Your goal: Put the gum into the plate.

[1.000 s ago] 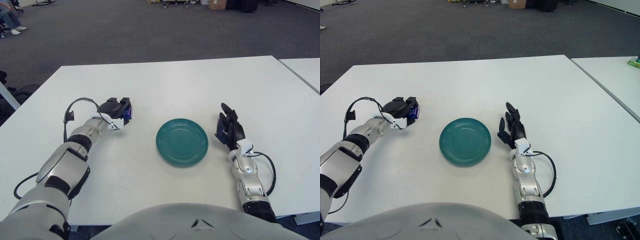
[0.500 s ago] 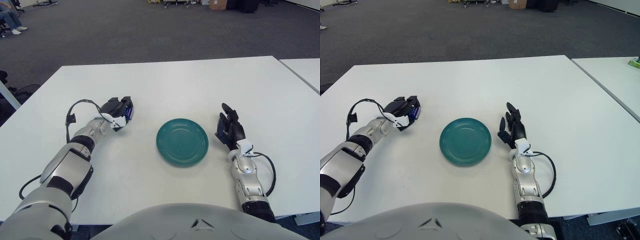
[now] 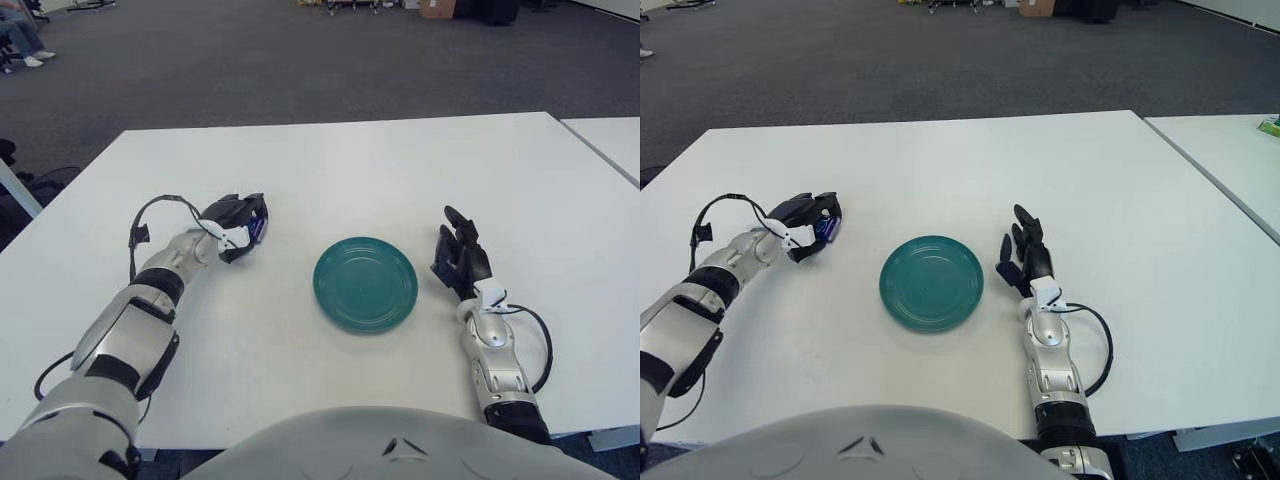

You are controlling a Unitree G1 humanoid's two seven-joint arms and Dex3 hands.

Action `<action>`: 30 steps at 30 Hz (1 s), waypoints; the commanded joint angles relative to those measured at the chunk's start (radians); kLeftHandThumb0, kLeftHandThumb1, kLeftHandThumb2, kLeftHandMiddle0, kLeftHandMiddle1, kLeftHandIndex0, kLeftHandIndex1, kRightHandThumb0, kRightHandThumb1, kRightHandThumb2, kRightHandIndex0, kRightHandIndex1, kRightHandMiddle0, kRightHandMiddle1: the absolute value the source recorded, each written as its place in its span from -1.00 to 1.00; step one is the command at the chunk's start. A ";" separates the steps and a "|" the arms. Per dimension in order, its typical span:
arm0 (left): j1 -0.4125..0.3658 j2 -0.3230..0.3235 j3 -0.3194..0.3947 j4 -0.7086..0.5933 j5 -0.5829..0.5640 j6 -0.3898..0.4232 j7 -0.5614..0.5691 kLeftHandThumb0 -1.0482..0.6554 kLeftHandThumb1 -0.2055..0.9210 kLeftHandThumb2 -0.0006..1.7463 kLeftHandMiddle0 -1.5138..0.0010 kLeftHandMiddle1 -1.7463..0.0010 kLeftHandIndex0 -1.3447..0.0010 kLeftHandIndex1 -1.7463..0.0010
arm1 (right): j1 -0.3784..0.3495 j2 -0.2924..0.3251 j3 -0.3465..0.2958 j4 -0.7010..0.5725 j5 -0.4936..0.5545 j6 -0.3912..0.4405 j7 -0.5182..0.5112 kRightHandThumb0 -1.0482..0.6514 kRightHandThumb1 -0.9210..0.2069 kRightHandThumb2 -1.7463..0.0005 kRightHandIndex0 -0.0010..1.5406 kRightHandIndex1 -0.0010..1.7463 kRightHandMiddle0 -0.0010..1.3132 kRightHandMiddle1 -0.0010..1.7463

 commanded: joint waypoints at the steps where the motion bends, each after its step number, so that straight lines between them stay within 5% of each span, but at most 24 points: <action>1: 0.021 0.064 0.056 -0.188 -0.029 0.009 -0.038 0.23 -0.63 0.92 -0.09 -1.00 0.05 -1.00 | 0.038 0.004 0.002 0.065 0.002 0.057 0.008 -0.67 -1.00 -0.06 -0.71 -0.99 -1.00 -0.50; 15: 0.122 0.090 0.144 -0.579 -0.021 0.066 -0.094 0.23 -0.54 0.85 -0.03 -1.00 0.07 -0.96 | 0.043 0.014 0.006 0.071 -0.002 0.052 0.000 -0.70 -1.00 -0.06 -0.71 -0.99 -1.00 -0.50; 21: 0.246 0.045 0.120 -0.880 0.004 0.149 -0.167 0.23 -0.46 0.79 0.02 -1.00 0.12 -0.96 | 0.039 0.026 0.010 0.085 -0.007 0.045 -0.016 -0.70 -1.00 -0.06 -0.71 -0.99 -1.00 -0.50; 30: 0.324 0.004 0.074 -0.979 0.023 0.102 -0.202 0.23 -0.49 0.81 0.00 -1.00 0.09 -0.95 | 0.038 0.029 0.015 0.102 0.002 0.028 -0.005 -0.69 -1.00 -0.06 -0.72 -1.00 -1.00 -0.53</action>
